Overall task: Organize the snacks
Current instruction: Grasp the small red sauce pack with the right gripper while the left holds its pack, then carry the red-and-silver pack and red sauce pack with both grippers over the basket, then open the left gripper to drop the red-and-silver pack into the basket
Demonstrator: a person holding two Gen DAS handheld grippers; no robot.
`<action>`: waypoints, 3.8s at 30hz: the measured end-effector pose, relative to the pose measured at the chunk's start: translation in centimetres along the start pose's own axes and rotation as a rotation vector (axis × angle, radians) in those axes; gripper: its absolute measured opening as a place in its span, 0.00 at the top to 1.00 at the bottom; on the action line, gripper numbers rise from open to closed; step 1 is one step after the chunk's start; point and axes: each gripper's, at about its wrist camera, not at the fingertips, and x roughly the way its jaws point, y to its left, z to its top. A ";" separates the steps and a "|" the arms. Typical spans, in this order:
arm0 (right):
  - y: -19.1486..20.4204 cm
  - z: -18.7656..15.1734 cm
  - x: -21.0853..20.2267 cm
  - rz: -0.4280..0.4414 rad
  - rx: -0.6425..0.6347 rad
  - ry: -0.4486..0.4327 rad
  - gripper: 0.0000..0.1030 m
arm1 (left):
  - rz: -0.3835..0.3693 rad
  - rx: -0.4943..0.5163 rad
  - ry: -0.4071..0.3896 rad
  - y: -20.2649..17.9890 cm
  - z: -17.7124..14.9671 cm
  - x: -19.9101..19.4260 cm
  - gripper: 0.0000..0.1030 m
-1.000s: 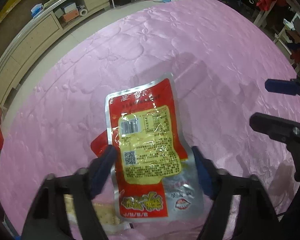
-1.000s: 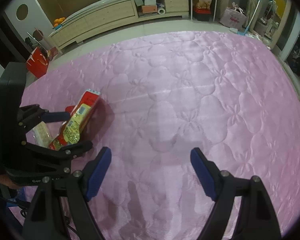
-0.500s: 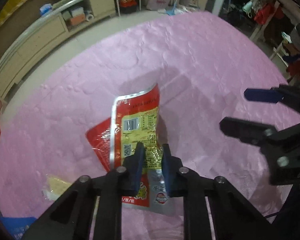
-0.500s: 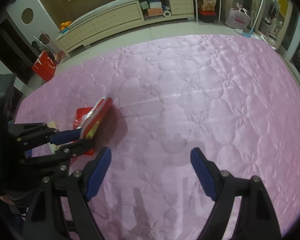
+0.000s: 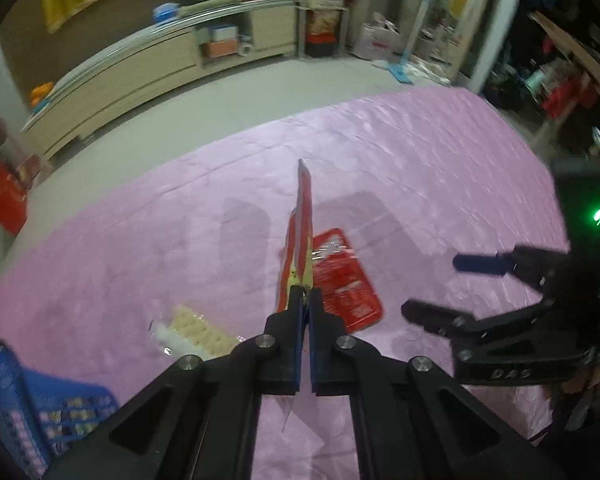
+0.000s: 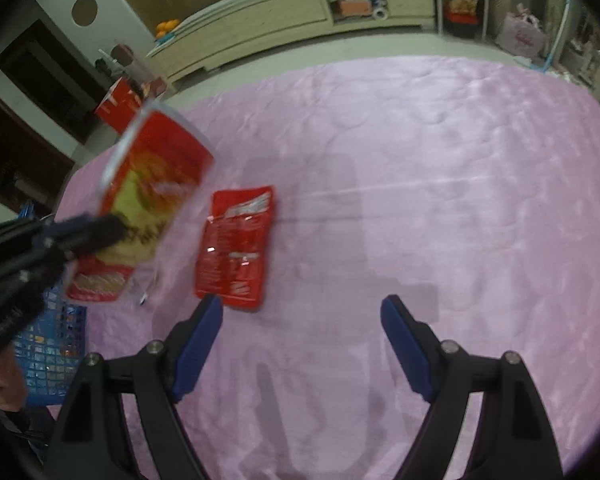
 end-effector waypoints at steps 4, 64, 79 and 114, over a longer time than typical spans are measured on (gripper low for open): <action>1.5 1.4 0.8 -0.008 -0.026 0.019 0.18 | 0.015 -0.043 -0.033 1.6 -0.7 -1.5 0.98; 20.0 -0.8 -13.5 -0.057 -0.371 -0.169 0.77 | 0.000 -0.192 -0.208 5.2 -8.2 -18.8 0.98; 29.1 -3.9 -13.9 -0.004 -0.507 -0.202 0.77 | 0.069 -0.260 -0.275 12.7 -13.5 -24.6 0.98; 30.5 -3.6 -5.8 -0.030 -0.451 -0.045 0.77 | 0.091 -0.282 -0.128 18.8 -17.1 -15.8 0.46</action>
